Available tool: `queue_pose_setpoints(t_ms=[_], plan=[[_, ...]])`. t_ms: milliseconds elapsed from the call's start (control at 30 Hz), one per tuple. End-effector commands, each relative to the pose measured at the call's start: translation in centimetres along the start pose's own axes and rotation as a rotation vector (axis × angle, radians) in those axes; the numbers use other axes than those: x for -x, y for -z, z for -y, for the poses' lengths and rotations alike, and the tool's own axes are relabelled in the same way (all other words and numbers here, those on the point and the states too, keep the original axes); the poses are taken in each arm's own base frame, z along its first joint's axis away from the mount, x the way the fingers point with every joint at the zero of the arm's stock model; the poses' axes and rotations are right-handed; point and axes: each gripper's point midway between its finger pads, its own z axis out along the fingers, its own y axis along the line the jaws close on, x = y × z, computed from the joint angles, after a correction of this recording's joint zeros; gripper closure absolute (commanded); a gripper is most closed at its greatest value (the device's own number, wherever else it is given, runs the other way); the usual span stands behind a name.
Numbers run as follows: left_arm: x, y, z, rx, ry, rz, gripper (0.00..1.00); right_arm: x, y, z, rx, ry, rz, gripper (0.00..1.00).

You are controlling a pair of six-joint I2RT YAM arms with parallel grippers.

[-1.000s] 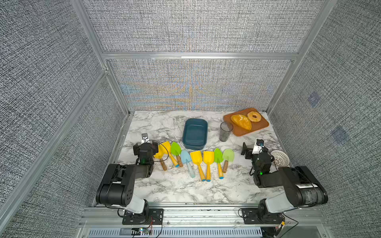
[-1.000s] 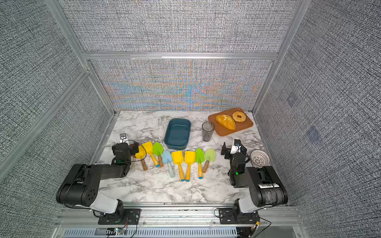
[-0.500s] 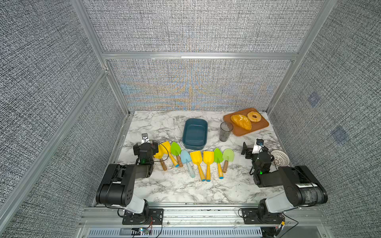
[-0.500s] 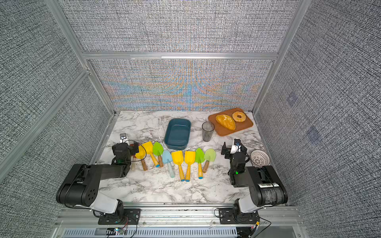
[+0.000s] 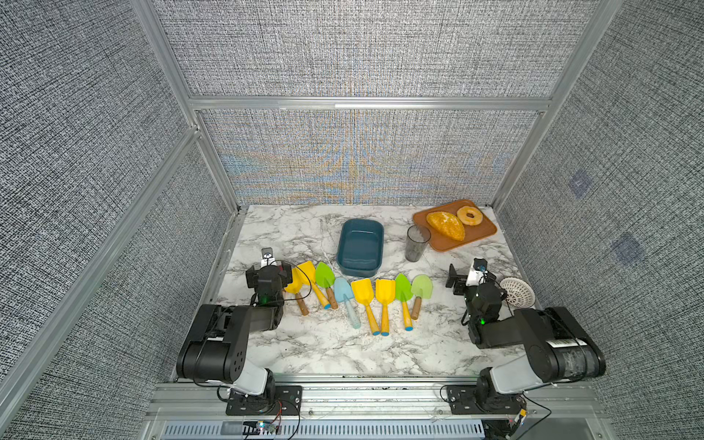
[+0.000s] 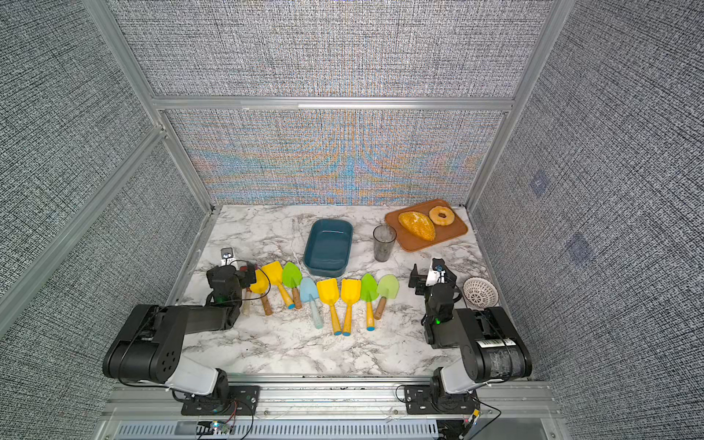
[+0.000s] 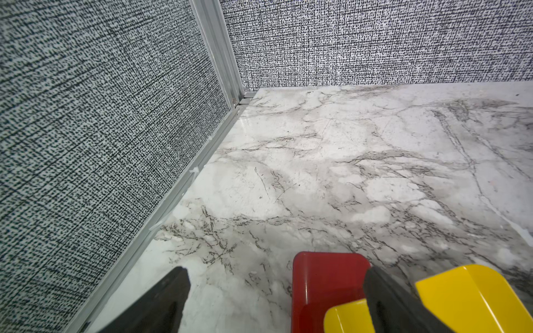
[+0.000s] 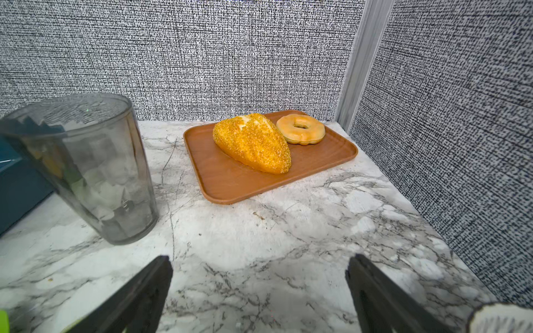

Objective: Take the shovel out of the storage box
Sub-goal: Reset both arms

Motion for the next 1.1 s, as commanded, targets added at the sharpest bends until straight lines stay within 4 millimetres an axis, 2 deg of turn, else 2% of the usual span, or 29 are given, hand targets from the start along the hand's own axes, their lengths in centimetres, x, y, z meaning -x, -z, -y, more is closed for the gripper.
queue_pose_setpoints(t_ms=[0, 67, 233, 1067], plan=[[1.4, 0.3, -0.4, 0.015, 0.032, 0.064, 0.01, 2.5, 2.4, 1.5, -0.061, -0.049, 0.155, 0.01], [1.3, 0.2, -0.3, 0.013, 0.027, 0.053, 0.01, 2.6, 2.3, 2.4, -0.113, -0.080, 0.156, 0.01], [1.2, -0.6, 0.2, 0.007, 0.007, 0.014, 0.01, 1.4, -1.7, 1.7, -0.117, -0.050, 0.016, 0.01], [1.2, -0.5, 0.1, 0.011, 0.008, 0.023, 0.01, 1.4, -1.7, 1.7, -0.114, -0.051, 0.019, 0.01]])
